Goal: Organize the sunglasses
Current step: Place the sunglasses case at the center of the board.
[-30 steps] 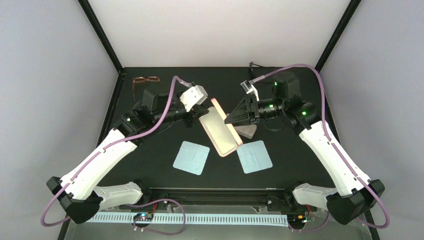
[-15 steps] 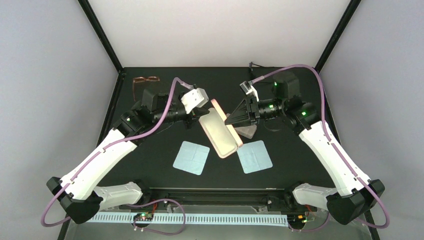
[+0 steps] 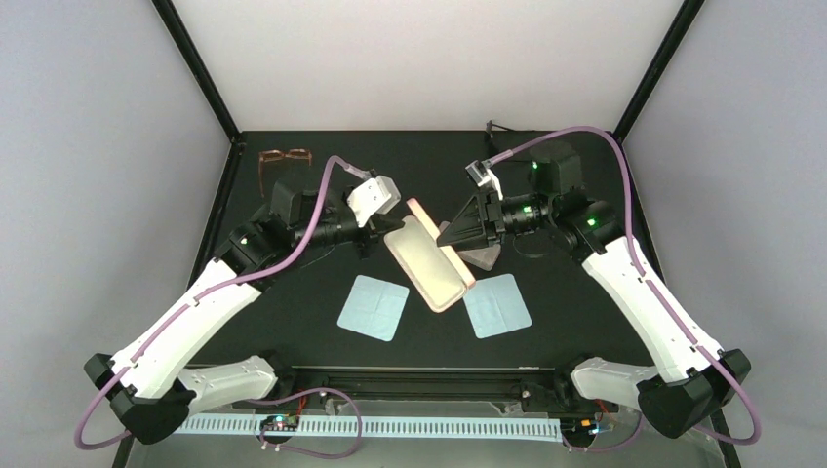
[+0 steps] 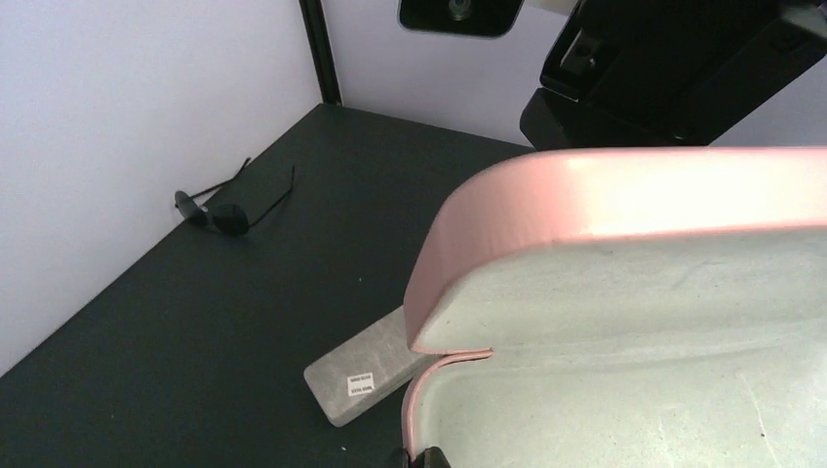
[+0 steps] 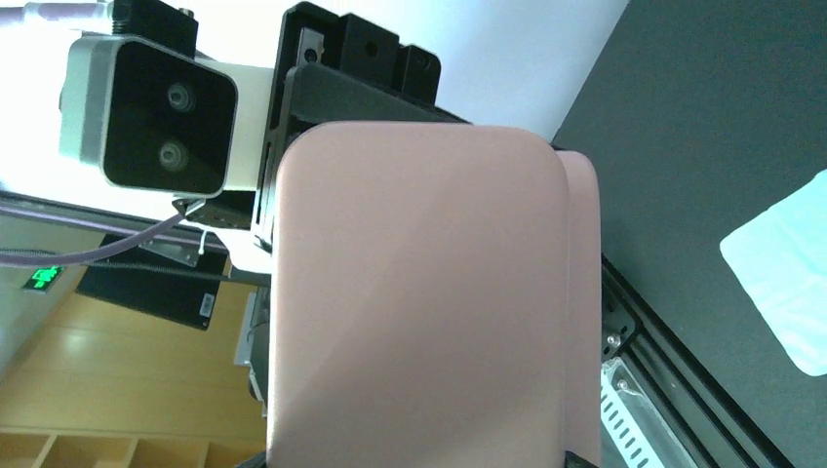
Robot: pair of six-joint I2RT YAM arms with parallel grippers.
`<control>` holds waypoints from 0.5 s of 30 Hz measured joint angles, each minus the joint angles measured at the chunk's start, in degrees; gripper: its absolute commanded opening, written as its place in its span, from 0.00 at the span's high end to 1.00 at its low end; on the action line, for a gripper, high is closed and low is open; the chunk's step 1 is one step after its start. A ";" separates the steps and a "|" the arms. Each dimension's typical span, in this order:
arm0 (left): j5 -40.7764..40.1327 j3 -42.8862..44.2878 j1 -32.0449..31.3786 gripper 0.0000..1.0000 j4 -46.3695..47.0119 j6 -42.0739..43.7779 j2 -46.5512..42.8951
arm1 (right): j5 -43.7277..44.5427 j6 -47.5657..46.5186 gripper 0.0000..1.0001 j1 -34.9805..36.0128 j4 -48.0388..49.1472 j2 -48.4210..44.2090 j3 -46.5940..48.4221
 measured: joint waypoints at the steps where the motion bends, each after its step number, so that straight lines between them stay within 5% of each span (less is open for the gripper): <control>1: -0.13 -0.26 0.00 0.98 -0.02 -0.52 -0.15 | 0.26 -0.42 0.13 0.02 -0.24 0.00 0.02; 3: -0.76 -1.09 0.00 0.98 -0.02 -1.60 -0.46 | 1.27 -0.52 0.01 0.04 -0.92 0.02 0.39; 15: -8.83 -11.78 0.11 0.99 0.11 -11.63 -4.17 | 17.79 -2.43 0.00 0.02 -9.81 -1.88 4.33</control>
